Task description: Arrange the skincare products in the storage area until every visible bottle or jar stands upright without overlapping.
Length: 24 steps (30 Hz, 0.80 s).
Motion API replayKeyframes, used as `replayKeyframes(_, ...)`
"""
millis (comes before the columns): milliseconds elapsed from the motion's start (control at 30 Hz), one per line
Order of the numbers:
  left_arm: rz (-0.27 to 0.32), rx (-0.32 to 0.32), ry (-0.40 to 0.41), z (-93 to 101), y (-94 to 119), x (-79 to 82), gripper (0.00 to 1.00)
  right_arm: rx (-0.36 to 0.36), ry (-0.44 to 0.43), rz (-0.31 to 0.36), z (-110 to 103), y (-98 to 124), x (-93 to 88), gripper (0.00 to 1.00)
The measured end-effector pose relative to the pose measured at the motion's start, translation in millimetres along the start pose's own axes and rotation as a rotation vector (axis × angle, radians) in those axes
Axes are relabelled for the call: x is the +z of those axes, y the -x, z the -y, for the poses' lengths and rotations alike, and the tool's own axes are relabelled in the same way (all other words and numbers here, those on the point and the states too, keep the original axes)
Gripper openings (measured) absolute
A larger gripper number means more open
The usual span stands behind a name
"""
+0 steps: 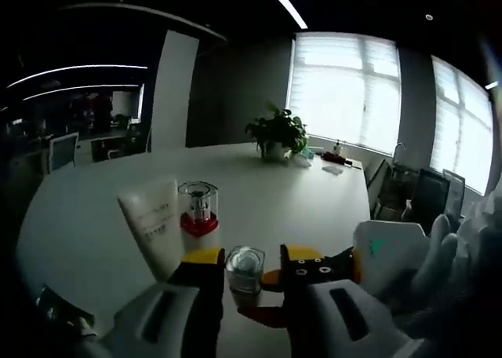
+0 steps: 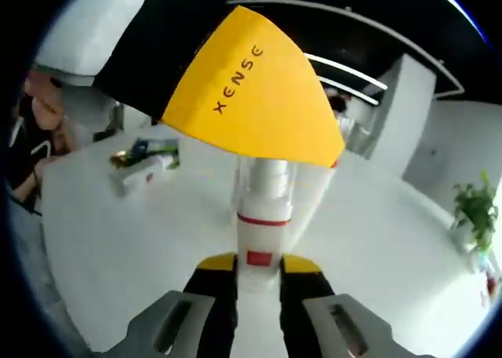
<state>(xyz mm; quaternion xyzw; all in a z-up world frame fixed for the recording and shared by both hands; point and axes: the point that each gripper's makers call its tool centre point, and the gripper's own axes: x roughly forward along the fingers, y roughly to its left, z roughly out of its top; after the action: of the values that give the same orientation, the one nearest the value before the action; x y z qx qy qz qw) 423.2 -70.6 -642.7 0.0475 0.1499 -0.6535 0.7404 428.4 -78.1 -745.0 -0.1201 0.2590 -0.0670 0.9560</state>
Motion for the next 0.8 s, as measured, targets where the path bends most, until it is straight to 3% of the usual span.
replayKeyframes(233, 0.025, -0.044, 0.002, 11.5, 0, 6.4, 0.23, -0.017, -0.025, 0.001, 4, -9, -1.7, 0.12)
replayKeyframes(400, -0.017, -0.026, 0.019, 3.2, 0, -2.9, 0.24, -0.046, -0.087, -0.001, 12, -17, -8.0, 0.11)
replayKeyframes(600, -0.033, -0.006, 0.046, -6.7, 7, -2.7, 0.25, -0.041, -0.17, 0.08, 13, -24, -2.9, 0.12)
replayKeyframes(667, -0.033, -0.006, 0.054, -8.4, 7, -3.1, 0.25, -0.063, -0.153, 0.075, 13, -25, -6.8, 0.12)
replayKeyframes(800, -0.033, -0.016, 0.065, -6.7, 7, -2.9, 0.26, -0.053, -0.208, 0.094, 14, -29, -8.2, 0.12)
